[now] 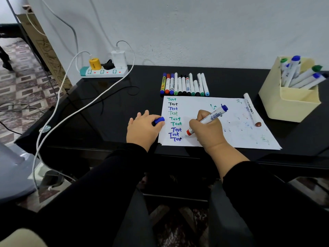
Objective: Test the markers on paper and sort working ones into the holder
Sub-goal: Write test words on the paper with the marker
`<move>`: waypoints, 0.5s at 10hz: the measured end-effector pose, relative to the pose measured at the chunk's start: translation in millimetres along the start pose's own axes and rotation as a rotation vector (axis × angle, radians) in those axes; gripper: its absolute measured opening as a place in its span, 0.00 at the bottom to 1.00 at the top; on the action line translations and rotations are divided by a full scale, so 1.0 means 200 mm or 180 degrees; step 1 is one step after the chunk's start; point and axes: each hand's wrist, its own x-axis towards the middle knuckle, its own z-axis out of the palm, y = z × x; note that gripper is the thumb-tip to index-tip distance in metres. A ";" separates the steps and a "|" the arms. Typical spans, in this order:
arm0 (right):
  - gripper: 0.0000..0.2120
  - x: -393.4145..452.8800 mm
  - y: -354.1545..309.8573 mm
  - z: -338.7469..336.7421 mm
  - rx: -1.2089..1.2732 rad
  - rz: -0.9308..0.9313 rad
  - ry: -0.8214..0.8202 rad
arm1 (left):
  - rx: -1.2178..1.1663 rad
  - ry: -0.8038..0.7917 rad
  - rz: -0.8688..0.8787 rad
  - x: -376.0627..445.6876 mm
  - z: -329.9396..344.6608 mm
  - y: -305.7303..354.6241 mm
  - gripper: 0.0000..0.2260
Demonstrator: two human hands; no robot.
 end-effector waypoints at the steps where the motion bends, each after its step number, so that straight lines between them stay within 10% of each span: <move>1: 0.18 0.00 0.00 0.00 0.0060 -0.0053 0.0089 | -0.0006 0.0010 0.0011 0.00 0.00 0.00 0.16; 5: 0.21 0.07 0.03 -0.04 0.0974 0.0344 0.0199 | 0.0035 -0.0064 -0.0040 0.00 0.00 0.00 0.17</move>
